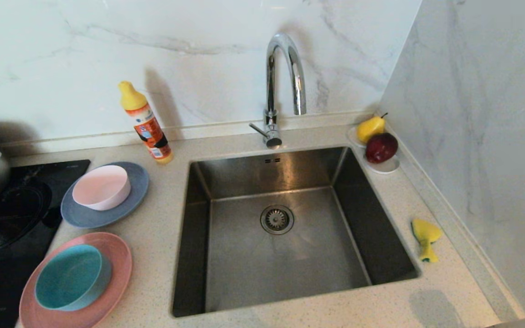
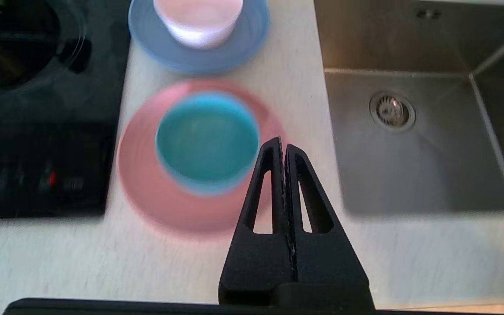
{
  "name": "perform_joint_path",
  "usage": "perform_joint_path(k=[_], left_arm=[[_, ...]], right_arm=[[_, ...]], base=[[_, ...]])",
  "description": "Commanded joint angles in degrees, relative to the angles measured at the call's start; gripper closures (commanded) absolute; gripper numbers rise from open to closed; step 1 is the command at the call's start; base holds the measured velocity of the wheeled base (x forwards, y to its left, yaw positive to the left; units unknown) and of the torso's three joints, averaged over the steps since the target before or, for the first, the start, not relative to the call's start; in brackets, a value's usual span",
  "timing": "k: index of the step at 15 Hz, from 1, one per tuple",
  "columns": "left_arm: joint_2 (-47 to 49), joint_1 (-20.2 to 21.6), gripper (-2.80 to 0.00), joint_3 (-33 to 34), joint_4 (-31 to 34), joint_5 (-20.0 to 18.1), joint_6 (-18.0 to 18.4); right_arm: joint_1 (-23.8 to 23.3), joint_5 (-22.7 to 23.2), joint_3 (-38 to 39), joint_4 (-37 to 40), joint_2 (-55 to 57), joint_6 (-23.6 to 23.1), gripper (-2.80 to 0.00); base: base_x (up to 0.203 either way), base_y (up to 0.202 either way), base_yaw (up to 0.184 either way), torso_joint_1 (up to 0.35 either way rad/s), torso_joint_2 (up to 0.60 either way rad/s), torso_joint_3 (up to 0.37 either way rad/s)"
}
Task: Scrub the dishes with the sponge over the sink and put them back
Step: Grab the dish soap
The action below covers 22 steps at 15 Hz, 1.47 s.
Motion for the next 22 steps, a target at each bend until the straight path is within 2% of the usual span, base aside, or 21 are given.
perform_joint_path(k=[1,5,7,9,12,13,15,19,22], left_arm=[[20.5,0.0,0.0,-6.1,-3.6,0.0,-0.6],[42.5,-0.5,0.0,-15.6,-10.7,0.0,-0.7],[51.5,-2.0,0.0,-17.8,-17.6,0.6,-0.5],[58.4,-3.7,0.0,-19.2,-26.4,1.7,-0.4],[66.3,-5.7,0.0,-23.4,-32.8,4.7,-0.4],[67.5,-6.0,-2.8,-24.7,-33.5,5.2,-0.3],[68.6,-6.1,-2.8,-25.8,-34.4,5.3,-0.2],[71.7,-6.0,-2.8,-26.5,-40.2,5.8,1.3],[76.2,-6.0,-2.8,-26.6,-47.1,7.5,1.1]], right_arm=[[0.0,0.0,0.0,0.0,0.0,0.0,0.0],[0.0,0.0,0.0,0.0,0.0,0.0,0.0],[0.0,0.0,0.0,0.0,0.0,0.0,0.0],[0.0,0.0,0.0,0.0,0.0,0.0,0.0],[0.0,0.0,0.0,0.0,0.0,0.0,0.0],[0.0,0.0,0.0,0.0,0.0,0.0,0.0],[0.0,0.0,0.0,0.0,0.0,0.0,0.0],[0.0,0.0,0.0,0.0,0.0,0.0,0.0],[0.0,0.0,0.0,0.0,0.0,0.0,0.0]], base=[[0.0,0.0,0.0,0.0,0.0,0.0],[0.0,0.0,0.0,0.0,0.0,0.0],[0.0,0.0,0.0,0.0,0.0,0.0],[0.0,0.0,0.0,0.0,0.0,0.0],[0.0,0.0,0.0,0.0,0.0,0.0],[0.0,0.0,0.0,0.0,0.0,0.0],[0.0,0.0,0.0,0.0,0.0,0.0],[0.0,0.0,0.0,0.0,0.0,0.0],[0.0,0.0,0.0,0.0,0.0,0.0]])
